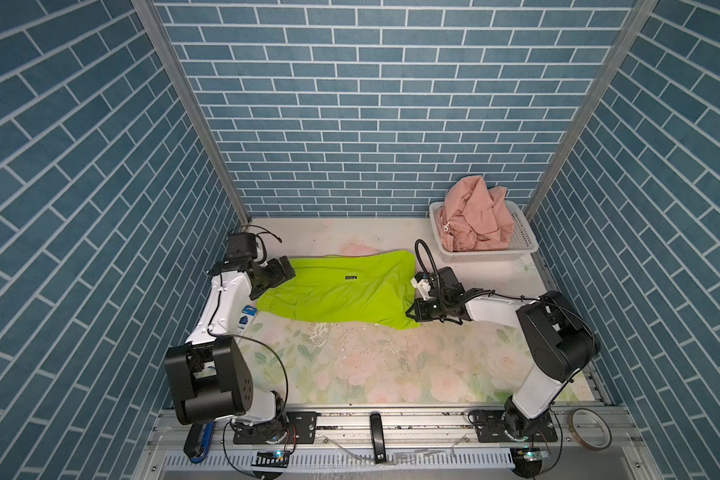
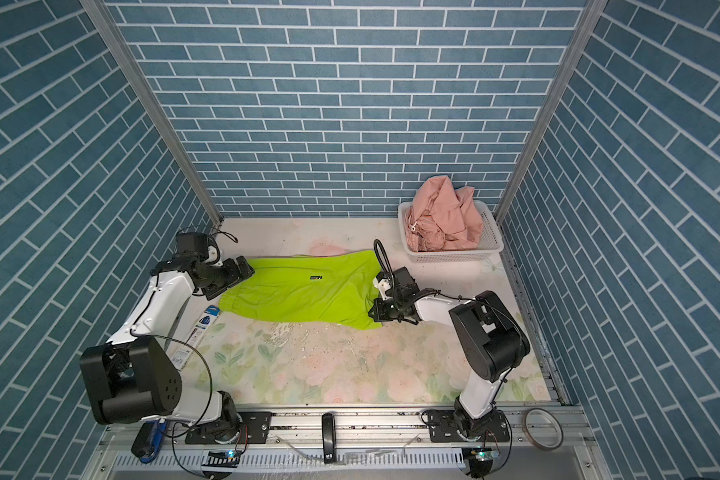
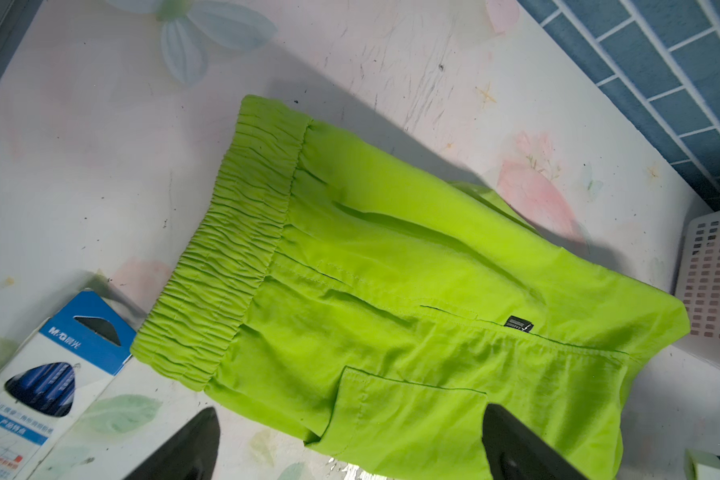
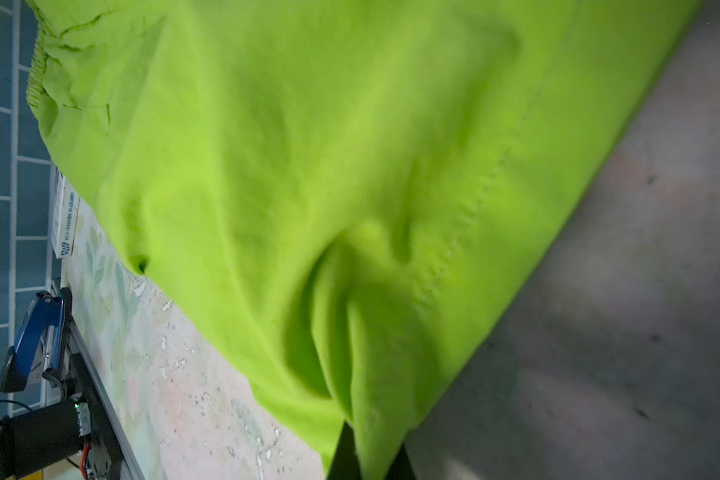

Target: Fold and stack the shorts

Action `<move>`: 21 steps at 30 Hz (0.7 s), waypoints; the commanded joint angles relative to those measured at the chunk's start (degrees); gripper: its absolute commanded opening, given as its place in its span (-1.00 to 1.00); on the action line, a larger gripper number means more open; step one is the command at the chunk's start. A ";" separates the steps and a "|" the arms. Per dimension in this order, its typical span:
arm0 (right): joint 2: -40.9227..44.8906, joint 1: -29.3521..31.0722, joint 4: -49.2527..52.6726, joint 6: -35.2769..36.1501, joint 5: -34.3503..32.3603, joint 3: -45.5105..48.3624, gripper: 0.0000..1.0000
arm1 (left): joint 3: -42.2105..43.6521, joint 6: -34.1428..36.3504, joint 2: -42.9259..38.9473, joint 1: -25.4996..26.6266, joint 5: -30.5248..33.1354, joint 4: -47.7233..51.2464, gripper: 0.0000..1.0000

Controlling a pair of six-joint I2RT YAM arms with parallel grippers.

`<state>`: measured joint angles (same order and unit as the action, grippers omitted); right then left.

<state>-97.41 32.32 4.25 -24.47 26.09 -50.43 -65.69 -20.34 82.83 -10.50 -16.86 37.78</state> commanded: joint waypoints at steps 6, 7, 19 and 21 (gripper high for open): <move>14.35 -3.97 28.73 -0.32 -6.50 -0.37 -1.00 | 0.39 0.13 -0.40 3.39 0.75 0.62 0.99; 16.06 -4.63 30.24 -0.99 -6.86 1.07 -1.00 | 0.39 0.19 -0.41 4.03 0.86 0.84 0.99; 28.99 -17.00 38.35 -0.10 -10.38 7.08 -0.64 | 1.54 0.71 -1.59 7.25 0.42 2.27 0.99; 29.37 -17.03 39.87 0.82 -12.83 4.39 -0.36 | 1.15 0.26 -0.48 7.55 -0.66 1.15 0.99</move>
<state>-69.58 15.51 40.05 -25.17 16.91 -42.52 -64.66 -20.16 82.06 -3.33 -16.73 39.18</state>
